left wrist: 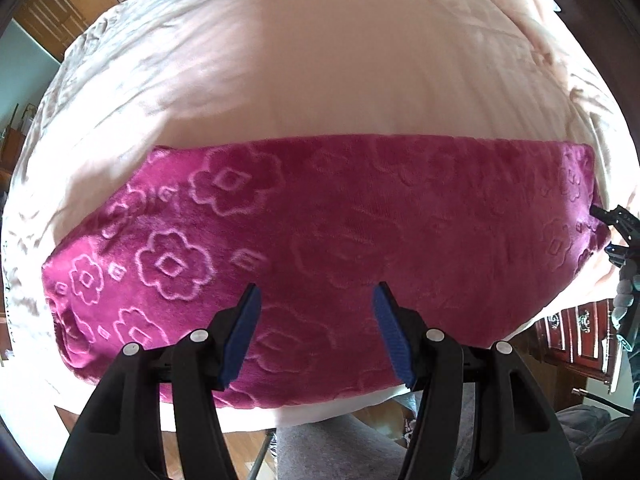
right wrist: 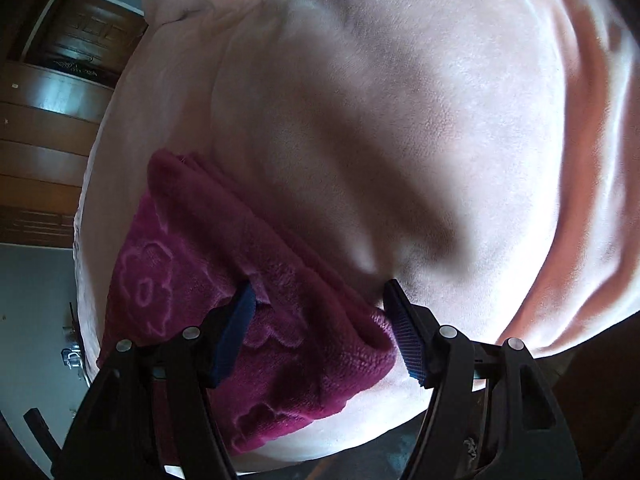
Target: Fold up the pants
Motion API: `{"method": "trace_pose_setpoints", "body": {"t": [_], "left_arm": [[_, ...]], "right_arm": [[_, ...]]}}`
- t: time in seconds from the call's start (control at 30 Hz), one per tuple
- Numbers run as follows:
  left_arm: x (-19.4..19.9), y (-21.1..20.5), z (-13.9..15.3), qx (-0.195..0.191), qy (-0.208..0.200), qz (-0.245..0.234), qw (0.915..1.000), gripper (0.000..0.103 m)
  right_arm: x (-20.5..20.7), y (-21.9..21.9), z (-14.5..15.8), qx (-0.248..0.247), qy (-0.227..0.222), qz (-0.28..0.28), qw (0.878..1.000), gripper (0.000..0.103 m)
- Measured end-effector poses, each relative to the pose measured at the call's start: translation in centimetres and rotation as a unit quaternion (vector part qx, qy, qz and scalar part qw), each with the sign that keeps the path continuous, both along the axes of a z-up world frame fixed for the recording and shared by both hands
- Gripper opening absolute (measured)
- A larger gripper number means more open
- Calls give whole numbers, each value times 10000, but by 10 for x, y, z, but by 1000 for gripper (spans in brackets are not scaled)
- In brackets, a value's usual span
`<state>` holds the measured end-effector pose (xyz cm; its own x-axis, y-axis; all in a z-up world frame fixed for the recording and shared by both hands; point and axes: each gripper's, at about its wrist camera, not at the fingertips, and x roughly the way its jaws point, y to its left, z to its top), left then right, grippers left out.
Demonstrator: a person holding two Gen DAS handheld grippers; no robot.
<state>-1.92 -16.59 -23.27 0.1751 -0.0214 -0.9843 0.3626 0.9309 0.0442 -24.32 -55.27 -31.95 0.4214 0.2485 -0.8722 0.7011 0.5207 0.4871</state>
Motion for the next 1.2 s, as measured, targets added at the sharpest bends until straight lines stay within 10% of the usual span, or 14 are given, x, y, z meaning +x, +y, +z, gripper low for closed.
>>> {"method": "trace_pose_setpoints", "body": {"t": [0.3, 0.73, 0.83, 1.2], "left_arm": [[-7, -21, -12, -16, 172, -264, 9995, 58], [-7, -23, -7, -51, 157, -286, 9995, 58], [-8, -19, -5, -82, 164, -263, 9995, 58], [1, 4, 7, -469, 64, -290, 9985, 58]], "right_arm": [[16, 3, 7, 258, -179, 292, 9991, 28], [22, 14, -3, 60, -87, 356, 9993, 36], [24, 17, 2, 195, -111, 314, 9993, 23], [36, 73, 120, -180, -1097, 655, 9916, 20]]}}
